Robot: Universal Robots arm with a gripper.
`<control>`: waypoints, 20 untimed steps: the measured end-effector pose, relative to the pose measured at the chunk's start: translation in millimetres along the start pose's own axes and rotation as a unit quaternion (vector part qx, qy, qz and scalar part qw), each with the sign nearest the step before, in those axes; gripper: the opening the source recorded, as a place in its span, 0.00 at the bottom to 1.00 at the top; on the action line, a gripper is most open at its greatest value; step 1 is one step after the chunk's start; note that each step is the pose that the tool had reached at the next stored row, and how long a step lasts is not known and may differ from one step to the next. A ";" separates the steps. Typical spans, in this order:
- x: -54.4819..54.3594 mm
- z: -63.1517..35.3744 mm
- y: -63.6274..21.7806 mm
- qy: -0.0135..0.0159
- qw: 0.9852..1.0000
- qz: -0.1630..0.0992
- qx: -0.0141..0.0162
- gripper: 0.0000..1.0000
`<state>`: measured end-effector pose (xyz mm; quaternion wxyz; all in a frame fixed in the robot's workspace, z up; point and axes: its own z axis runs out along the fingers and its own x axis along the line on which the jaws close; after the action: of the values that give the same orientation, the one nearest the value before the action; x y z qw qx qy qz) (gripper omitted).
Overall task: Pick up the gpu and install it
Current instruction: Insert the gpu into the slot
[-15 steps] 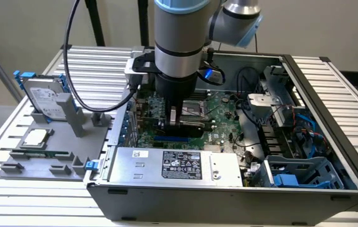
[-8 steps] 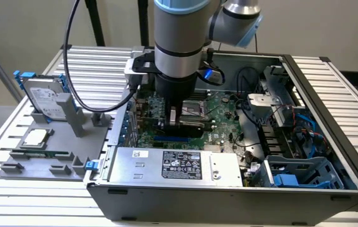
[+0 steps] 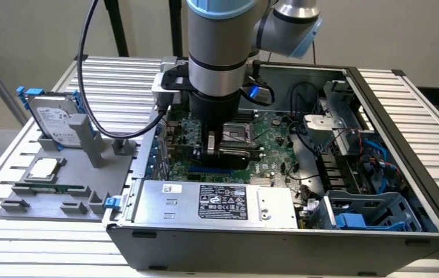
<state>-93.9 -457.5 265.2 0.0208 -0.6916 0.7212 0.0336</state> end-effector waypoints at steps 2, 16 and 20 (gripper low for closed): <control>-0.1 0.8 0.2 0.003 1.000 0.000 0.000 0.00; -3.4 6.0 3.1 0.008 1.000 0.000 0.000 0.00; -3.3 7.8 3.5 0.010 1.000 0.000 0.000 0.00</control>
<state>-97.3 -453.5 257.7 0.0139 -0.6918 0.7215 0.0266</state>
